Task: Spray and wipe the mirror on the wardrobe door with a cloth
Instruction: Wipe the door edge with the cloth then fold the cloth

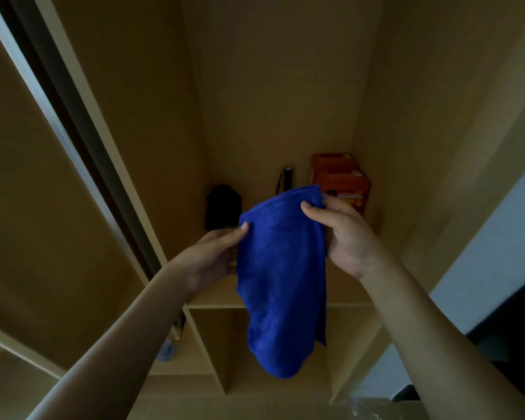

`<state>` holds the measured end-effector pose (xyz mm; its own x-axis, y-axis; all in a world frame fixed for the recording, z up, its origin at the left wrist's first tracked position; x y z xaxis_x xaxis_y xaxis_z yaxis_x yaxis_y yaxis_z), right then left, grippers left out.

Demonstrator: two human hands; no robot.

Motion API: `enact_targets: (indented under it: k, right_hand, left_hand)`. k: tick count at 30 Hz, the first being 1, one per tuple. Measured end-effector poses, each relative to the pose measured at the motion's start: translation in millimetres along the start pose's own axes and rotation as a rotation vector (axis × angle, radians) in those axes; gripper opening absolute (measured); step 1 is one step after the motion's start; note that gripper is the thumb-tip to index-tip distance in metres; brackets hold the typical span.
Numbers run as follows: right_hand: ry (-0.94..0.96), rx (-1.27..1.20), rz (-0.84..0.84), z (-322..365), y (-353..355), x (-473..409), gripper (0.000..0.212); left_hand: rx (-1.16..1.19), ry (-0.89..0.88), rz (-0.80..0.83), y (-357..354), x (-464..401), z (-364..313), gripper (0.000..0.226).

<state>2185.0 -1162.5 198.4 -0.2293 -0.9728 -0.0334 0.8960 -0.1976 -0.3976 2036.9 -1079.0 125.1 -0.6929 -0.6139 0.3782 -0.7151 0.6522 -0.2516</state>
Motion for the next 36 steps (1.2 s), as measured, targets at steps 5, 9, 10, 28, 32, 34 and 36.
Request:
enact_targets:
  k: [5, 9, 10, 28, 32, 34, 36]
  right_hand:
    - [0.032, -0.01, -0.087, 2.8, 13.1, -3.0, 0.019]
    - [0.079, 0.111, -0.108, 10.7, 11.0, -5.1, 0.017]
    - [0.1, 0.155, -0.116, 14.8, 10.2, -5.5, 0.016]
    - [0.171, 0.44, -0.294, 28.7, 36.9, -67.9, 0.014]
    - [0.21, 0.393, -0.279, 49.6, 41.1, -95.7, 0.011]
    - [0.244, 0.387, -0.24, 57.6, 40.5, -102.4, 0.012]
    - [0.272, 0.42, -0.211, 58.5, 40.4, -103.4, 0.019]
  left_hand:
    - [0.175, -0.177, -0.074, 17.9, 6.6, -23.4, 0.032]
    - [0.092, -0.283, -0.113, 23.3, 14.2, -48.8, 0.026]
    - [0.079, -0.302, -0.111, 23.1, 16.6, -54.6, 0.024]
    - [-0.091, -0.292, -0.229, 31.8, -35.1, -114.1, 0.024]
    - [-0.078, -0.361, -0.231, 32.0, -50.9, -143.2, 0.024]
    - [-0.082, -0.4, -0.211, 32.1, -53.5, -152.5, 0.024]
    - [-0.099, -0.441, -0.2, 30.8, -52.2, -153.8, 0.021]
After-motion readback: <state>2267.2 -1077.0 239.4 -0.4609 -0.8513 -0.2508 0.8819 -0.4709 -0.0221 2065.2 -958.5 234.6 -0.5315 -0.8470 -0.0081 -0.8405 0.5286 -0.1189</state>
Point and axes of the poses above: each hand's wrist, its own x-axis away from the middle knuckle, its own y-axis out of the back of the hand, z = x × y, the point moved 9 cm from there along -x, towards the middle knuckle
